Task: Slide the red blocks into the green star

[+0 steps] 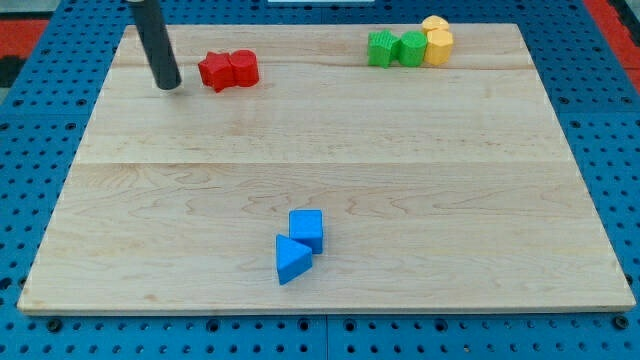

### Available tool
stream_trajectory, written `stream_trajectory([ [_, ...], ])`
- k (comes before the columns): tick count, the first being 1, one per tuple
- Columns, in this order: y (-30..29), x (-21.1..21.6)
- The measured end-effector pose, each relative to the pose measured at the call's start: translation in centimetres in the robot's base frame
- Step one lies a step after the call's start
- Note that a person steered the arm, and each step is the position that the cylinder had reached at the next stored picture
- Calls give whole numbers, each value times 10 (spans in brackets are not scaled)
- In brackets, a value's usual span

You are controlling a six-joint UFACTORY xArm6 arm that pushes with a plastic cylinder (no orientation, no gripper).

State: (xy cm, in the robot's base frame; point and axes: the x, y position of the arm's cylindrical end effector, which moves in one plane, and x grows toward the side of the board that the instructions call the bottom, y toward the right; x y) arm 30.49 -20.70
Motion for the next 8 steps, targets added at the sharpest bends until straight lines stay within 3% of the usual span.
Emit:
stream_trajectory([
  [1,22,-22],
  [2,94,-30],
  [5,99,17],
  [8,205,-24],
])
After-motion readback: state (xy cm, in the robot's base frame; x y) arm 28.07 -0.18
